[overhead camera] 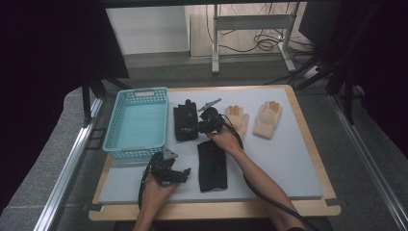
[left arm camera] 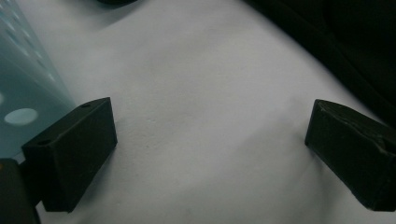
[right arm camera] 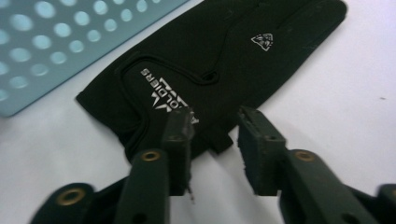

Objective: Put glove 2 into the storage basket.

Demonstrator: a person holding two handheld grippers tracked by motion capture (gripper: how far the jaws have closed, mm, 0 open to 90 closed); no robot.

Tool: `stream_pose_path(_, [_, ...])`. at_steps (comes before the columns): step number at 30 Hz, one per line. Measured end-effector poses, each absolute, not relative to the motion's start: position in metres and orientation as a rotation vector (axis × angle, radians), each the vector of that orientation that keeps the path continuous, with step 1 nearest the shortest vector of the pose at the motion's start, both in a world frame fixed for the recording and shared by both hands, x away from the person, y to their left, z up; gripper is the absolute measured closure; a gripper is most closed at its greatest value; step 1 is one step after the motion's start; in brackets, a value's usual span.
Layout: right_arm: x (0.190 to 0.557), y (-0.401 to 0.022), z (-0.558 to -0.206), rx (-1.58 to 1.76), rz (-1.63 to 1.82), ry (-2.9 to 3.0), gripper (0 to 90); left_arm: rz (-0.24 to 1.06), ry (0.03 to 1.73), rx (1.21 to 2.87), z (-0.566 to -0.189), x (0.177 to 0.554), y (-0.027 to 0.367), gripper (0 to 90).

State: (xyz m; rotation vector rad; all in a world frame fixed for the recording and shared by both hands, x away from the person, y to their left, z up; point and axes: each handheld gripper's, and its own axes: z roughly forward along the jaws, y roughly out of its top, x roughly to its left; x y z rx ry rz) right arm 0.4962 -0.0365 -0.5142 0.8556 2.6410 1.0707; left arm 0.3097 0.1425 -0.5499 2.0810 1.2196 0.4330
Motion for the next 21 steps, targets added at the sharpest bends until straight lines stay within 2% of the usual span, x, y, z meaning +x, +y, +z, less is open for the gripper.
stream_pose_path(4, [0.502, -0.026, -0.524, 0.853, 1.007, 2.661, 62.1, 0.433, 1.22, 2.081, -0.55, 0.31, 0.142, 2.3])
stream_pose_path(7, [0.503, -0.025, -0.527, 0.885, 1.03, 2.664, 78.5, 0.433, 1.22, 2.081, -0.55, 0.31, 0.142, 2.3])
stream_pose_path(11, [0.502, -0.028, -0.524, 0.895, 1.023, 2.675, 83.8, 0.433, 1.22, 2.081, -0.55, 0.31, 0.142, 2.3])
stream_pose_path(16, [0.482, -0.04, -0.51, 0.89, 1.092, 2.741, 81.0, 0.433, 1.22, 2.085, -0.55, 0.31, 0.143, 2.3])
stream_pose_path(19, [0.473, -0.041, -0.501, 0.843, 1.075, 2.689, 64.5, 0.433, 1.22, 2.085, -0.55, 0.31, 0.143, 2.4])
stream_pose_path(21, [0.477, -0.039, -0.497, 0.843, 1.079, 2.651, 61.8, 0.434, 1.22, 2.085, -0.55, 0.31, 0.143, 2.4])
